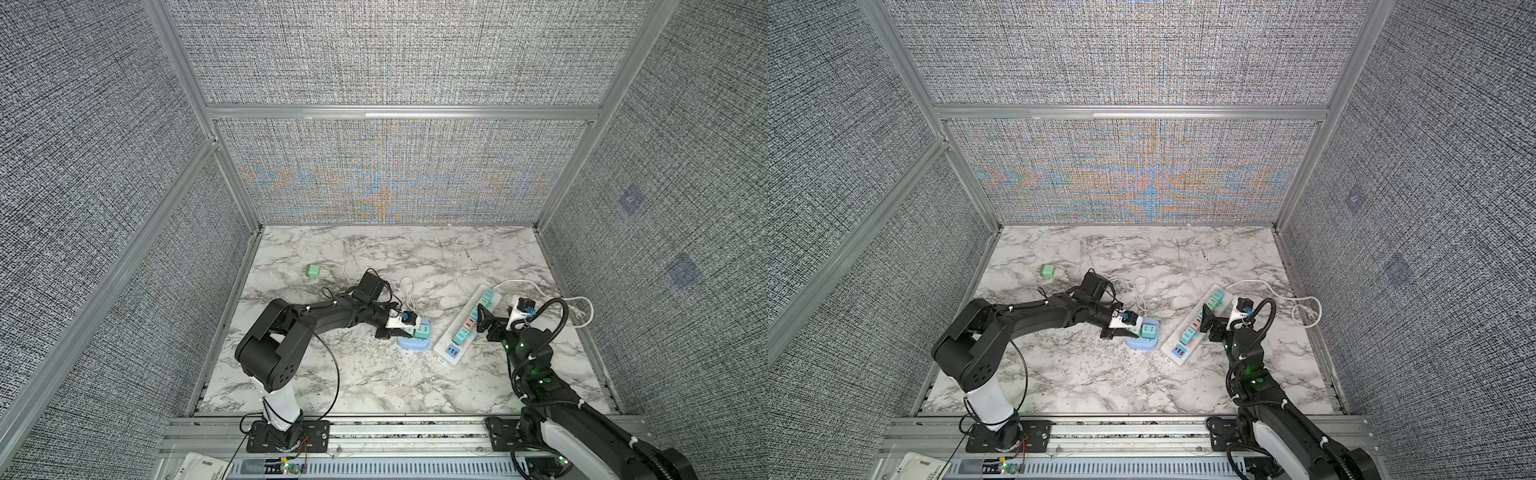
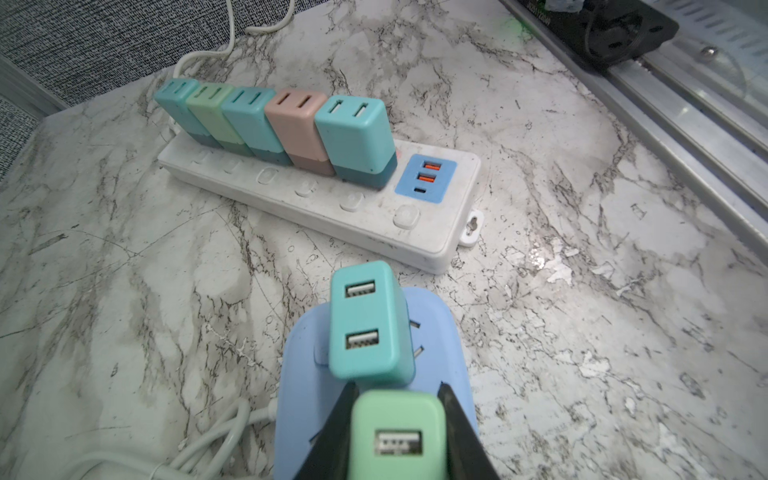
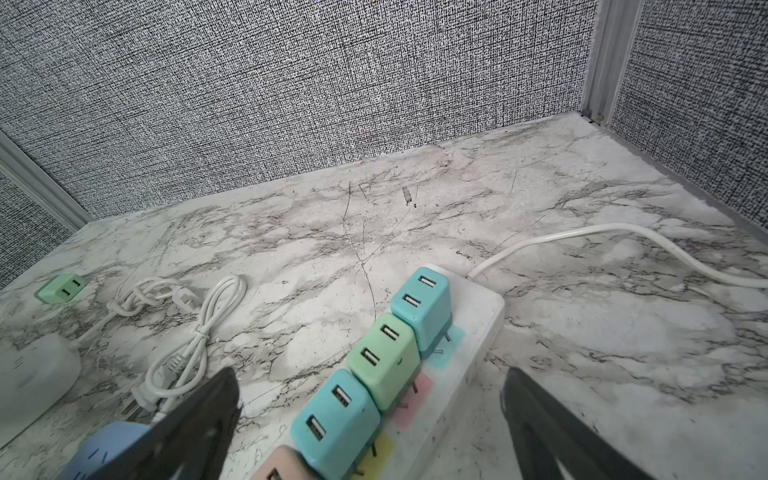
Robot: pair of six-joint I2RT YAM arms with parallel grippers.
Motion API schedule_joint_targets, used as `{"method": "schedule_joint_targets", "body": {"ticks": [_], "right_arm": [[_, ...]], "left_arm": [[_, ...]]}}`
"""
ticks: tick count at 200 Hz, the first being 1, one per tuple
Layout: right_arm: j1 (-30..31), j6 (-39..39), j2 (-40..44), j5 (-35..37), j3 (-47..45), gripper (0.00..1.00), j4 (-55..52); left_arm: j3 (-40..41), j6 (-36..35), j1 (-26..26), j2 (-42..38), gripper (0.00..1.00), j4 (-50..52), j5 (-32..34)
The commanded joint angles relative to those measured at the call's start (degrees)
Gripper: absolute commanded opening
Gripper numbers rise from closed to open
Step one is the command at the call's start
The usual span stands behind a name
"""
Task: Insert plugs into power strip
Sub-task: Insert the plug into the socket.
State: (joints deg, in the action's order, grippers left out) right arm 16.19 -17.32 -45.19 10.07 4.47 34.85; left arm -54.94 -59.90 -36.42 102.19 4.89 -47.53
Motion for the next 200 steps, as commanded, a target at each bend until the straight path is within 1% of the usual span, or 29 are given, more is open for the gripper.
{"method": "schedule_joint_targets", "body": {"ticks": [1,24,68,108,170,174,175,176,177,179,180,182,184,200], "right_arm": [[0.0,-0.5,0.1,0.0,-0.1,1.00,0.8],[0.0,-0.5,0.1,0.1,-0.1,0.99,0.8],[0.0,-0.5,-0.1,0.1,0.0,0.99,0.8],[0.0,-0.6,-0.3,0.1,0.1,0.99,0.8],[0.1,-0.4,-0.3,0.1,0.1,0.99,0.8],[0.1,-0.4,-0.3,0.1,0.1,0.99,0.8],[0.1,-0.4,-0.2,0.1,0.1,0.99,0.8],[0.1,-0.4,-0.2,0.0,0.1,0.99,0.8],[0.1,-0.5,-0.3,0.0,0.1,0.99,0.8],[0.1,-0.4,-0.3,0.0,0.1,0.99,0.8],[0.1,-0.5,-0.3,0.0,0.1,0.99,0.8],[0.1,-0.4,-0.3,0.0,0.1,0.99,0.8],[0.1,-0.5,-0.3,0.0,0.1,0.99,0.7],[0.1,-0.5,-0.3,0.0,0.1,1.00,0.8]], "left_arm": [[-0.9,1.3,0.5,1.5,0.00,3.4,3.3],[-2.6,1.4,0.6,3.2,0.00,5.3,4.1],[-2.4,1.9,0.7,4.6,0.00,4.9,6.3],[-4.4,1.3,0.7,7.2,0.00,7.0,7.2],[-2.8,1.4,0.7,4.5,0.00,5.6,5.5],[-2.5,1.9,0.7,4.1,0.20,5.0,5.6],[-2.4,2.0,0.7,3.9,0.29,4.8,5.6],[-2.3,2.1,0.7,3.9,0.45,4.6,5.6],[-2.2,2.2,0.7,3.7,0.70,4.5,5.6],[-2.0,2.4,0.7,3.5,0.89,4.1,5.6],[-2.0,2.4,0.7,3.4,0.94,3.9,5.6],[-1.7,2.6,0.7,3.2,0.98,3.6,5.6],[-1.5,2.8,0.7,2.9,0.99,3.2,5.6],[-0.1,3.5,0.7,0.8,0.99,1.6,4.8]]}}
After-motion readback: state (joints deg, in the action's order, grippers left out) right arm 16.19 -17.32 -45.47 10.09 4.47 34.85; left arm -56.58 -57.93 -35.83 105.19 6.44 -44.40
